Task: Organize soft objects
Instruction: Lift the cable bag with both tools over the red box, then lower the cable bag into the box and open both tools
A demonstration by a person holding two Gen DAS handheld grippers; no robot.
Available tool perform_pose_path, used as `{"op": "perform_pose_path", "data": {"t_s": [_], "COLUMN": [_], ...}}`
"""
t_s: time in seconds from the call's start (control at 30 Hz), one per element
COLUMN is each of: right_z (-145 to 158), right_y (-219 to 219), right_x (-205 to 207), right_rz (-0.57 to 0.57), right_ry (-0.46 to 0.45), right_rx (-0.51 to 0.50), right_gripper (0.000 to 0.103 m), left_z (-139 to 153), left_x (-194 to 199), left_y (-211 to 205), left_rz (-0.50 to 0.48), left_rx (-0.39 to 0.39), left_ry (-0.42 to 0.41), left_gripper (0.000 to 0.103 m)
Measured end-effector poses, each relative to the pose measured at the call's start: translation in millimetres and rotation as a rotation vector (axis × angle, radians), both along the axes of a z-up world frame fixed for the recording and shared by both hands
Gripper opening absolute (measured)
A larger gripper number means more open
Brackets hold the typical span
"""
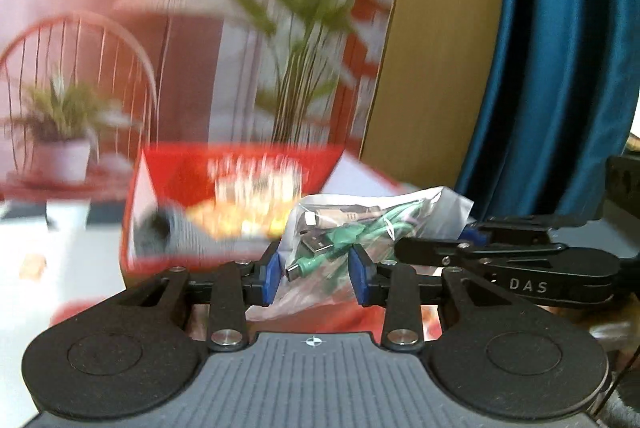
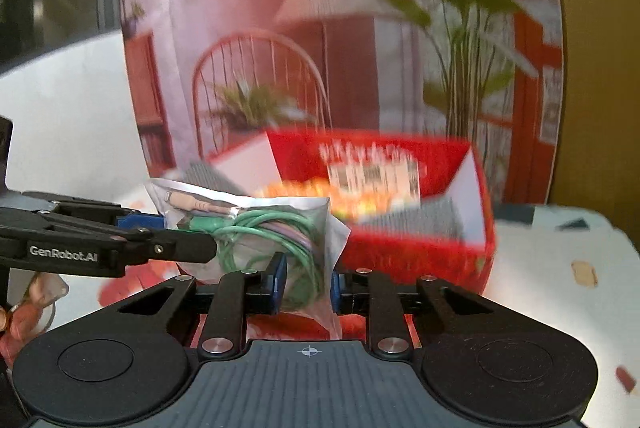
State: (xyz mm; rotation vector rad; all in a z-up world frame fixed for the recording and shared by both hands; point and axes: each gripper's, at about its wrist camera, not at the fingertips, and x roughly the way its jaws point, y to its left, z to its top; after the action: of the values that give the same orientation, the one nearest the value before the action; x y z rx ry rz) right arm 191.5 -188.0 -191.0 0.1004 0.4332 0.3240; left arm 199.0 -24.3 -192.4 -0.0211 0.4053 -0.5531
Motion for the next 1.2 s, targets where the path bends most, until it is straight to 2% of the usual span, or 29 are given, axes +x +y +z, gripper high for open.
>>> {"op": "perform_pose_path", "data": {"t_s": [0.1, 0.2, 0.27, 0.37, 0.63, 0.7, 0.9, 1.2], "right_z": [26, 45, 52, 55, 21, 9, -18, -32], "right_y": [-6, -11, -13, -15, -18, -19, -11, 0], "right_x": [6, 23, 38, 66, 128, 136, 155, 168], "right_rz": [0.003, 0.002, 0.005, 0.002, -0.056, -0.068, -0.086, -0.079], "right_ry": [-0.042, -0.06, -0.049, 0.013, 0.291, 0.332, 0.422, 0.477], "right_rx": [0.034, 0.055, 0.053, 0.055, 0.118, 0.121, 0.089, 0.015], "right_gripper": [0.02, 0.02, 0.02, 0.02, 0.02, 0.02, 0.019, 0.016], "left_z": [24, 40, 46, 44, 12, 1, -22, -31], "left_x": [5, 19, 37, 64, 121, 128, 143, 151], "left_y": [-1, -5, -6, -2, -14, -14, -22, -22], "left_rz": [0.003, 0.014, 0.014, 0.025, 0.055, 0.067, 0.083, 0.08], "left_rx": [-0.033, -0.057, -0.062, -0.089, -0.028, -0.018, 0.075, 0.102], "left_ry": [-0.047, -0.042, 0.008, 0.109, 0.338, 0.375, 0.434, 0.453], "left_gripper": [0.038, 0.038, 0.038, 0.038, 0.038, 0.037, 0.036, 0.034]}}
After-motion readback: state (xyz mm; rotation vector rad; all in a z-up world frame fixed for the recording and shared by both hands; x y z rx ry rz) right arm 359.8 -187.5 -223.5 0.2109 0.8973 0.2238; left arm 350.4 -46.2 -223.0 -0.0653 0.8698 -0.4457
